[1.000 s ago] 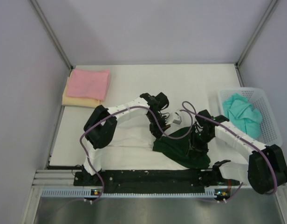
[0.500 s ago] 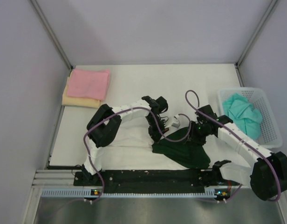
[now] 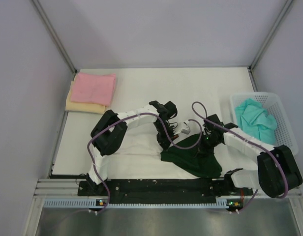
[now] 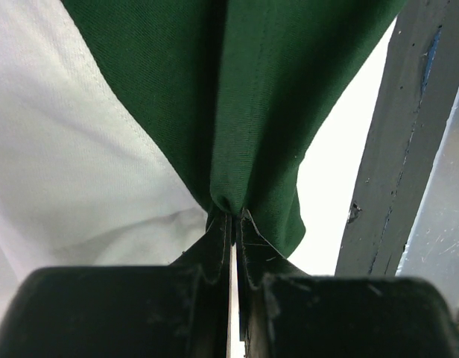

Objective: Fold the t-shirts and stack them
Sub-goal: Fold the other side of the tshirt into a rectangle, then rotate the tshirt 90 degrees

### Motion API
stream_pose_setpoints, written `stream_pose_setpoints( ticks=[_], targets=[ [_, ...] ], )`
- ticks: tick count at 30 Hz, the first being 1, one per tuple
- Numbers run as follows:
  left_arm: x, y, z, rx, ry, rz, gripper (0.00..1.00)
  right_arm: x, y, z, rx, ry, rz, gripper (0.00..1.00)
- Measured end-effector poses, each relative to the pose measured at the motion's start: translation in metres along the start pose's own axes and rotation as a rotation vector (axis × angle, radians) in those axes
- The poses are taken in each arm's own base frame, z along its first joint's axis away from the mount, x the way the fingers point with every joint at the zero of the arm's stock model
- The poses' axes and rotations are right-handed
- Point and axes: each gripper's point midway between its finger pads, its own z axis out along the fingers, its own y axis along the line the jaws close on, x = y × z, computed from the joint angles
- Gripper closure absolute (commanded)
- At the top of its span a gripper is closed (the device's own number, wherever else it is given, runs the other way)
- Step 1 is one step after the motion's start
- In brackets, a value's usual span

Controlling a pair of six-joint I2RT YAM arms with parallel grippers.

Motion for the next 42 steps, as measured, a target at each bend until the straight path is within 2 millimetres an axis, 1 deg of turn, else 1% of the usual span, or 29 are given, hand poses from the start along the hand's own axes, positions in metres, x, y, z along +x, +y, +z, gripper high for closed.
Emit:
stream_pose_setpoints(
  ticks=[2, 5, 7, 9, 12, 14, 16, 18, 20, 22, 23, 26, 27, 29, 30, 31, 32, 33, 35, 36, 38, 39, 42],
  targets=[
    [-0.001, -0.001, -0.002, -0.003, -0.004, 0.004, 1.00, -0.001, 0.001, -0.001, -0.004, -0.011, 0.000, 1.00],
    [-0.003, -0.003, -0.005, -0.009, -0.011, 0.009, 1.00, -0.009, 0.003, -0.009, -0.014, -0.080, -0.023, 1.00],
    [-0.006, -0.002, -0.010, -0.028, -0.020, 0.016, 1.00, -0.022, 0.008, -0.021, -0.032, -0.187, -0.053, 1.00],
    [-0.013, 0.001, -0.016, -0.068, -0.040, 0.026, 1.00, -0.040, 0.014, -0.036, -0.061, -0.320, -0.081, 1.00],
    [-0.027, 0.011, -0.030, -0.160, -0.088, 0.044, 1.00, -0.063, 0.021, -0.052, -0.101, -0.497, -0.109, 1.00],
    [-0.035, 0.020, -0.038, -0.211, -0.114, 0.046, 1.00, -0.072, 0.018, -0.054, -0.094, -0.566, -0.111, 1.00],
    [-0.042, 0.028, -0.042, -0.252, -0.135, 0.048, 1.00, -0.079, 0.011, -0.051, -0.070, -0.606, -0.110, 1.00],
    [-0.045, 0.033, -0.044, -0.272, -0.142, 0.043, 1.00, -0.084, 0.006, -0.049, -0.044, -0.626, -0.108, 1.00],
    [-0.047, 0.040, -0.044, -0.296, -0.142, 0.037, 0.97, -0.089, 0.004, -0.048, -0.029, -0.642, -0.111, 1.00],
    [-0.046, 0.048, -0.040, -0.320, -0.133, 0.028, 0.93, -0.094, 0.003, -0.047, -0.017, -0.652, -0.114, 1.00],
    [-0.045, 0.053, -0.038, -0.333, -0.125, 0.021, 0.88, -0.095, 0.002, -0.046, -0.011, -0.652, -0.115, 1.00],
    [-0.042, 0.067, -0.031, -0.370, -0.107, 0.004, 0.62, -0.097, 0.000, -0.042, 0.005, -0.648, -0.111, 1.00],
    [-0.040, 0.070, -0.030, -0.380, -0.100, -0.002, 0.59, -0.098, -0.001, -0.040, 0.010, -0.646, -0.110, 0.92],
    [-0.037, 0.074, -0.030, -0.398, -0.088, -0.010, 0.57, -0.100, -0.004, -0.036, 0.027, -0.638, -0.103, 0.70],
    [-0.036, 0.076, -0.031, -0.414, -0.080, -0.013, 0.57, -0.100, -0.007, -0.034, 0.041, -0.631, -0.097, 0.63],
    [-0.035, 0.079, -0.033, -0.429, -0.073, -0.016, 0.53, -0.100, -0.011, -0.032, 0.058, -0.624, -0.089, 0.59],
    [-0.034, 0.081, -0.035, -0.445, -0.066, -0.015, 0.51, -0.100, -0.013, -0.031, 0.072, -0.614, -0.084, 0.58],
    [-0.034, 0.083, -0.037, -0.460, -0.062, -0.013, 0.50, -0.100, -0.016, -0.030, 0.093, -0.596, -0.082, 0.58],
    [-0.034, 0.085, -0.042, -0.483, -0.059, -0.008, 0.49, -0.102, -0.015, -0.032, 0.111, -0.581, -0.085, 0.59],
    [-0.034, 0.085, -0.044, -0.486, -0.060, -0.006, 0.49, -0.104, -0.013, -0.035, 0.114, -0.582, -0.086, 0.61],
    [-0.037, 0.078, -0.051, -0.485, -0.072, 0.002, 0.50, -0.111, -0.007, -0.046, 0.123, -0.601, -0.088, 0.68],
    [-0.039, 0.073, -0.056, -0.479, -0.084, 0.007, 0.53, -0.114, -0.005, -0.051, 0.125, -0.613, -0.087, 0.71],
    [-0.049, 0.049, -0.069, -0.426, -0.137, 0.031, 0.68, -0.120, -0.001, -0.057, 0.120, -0.625, -0.066, 0.88]
  ],
)
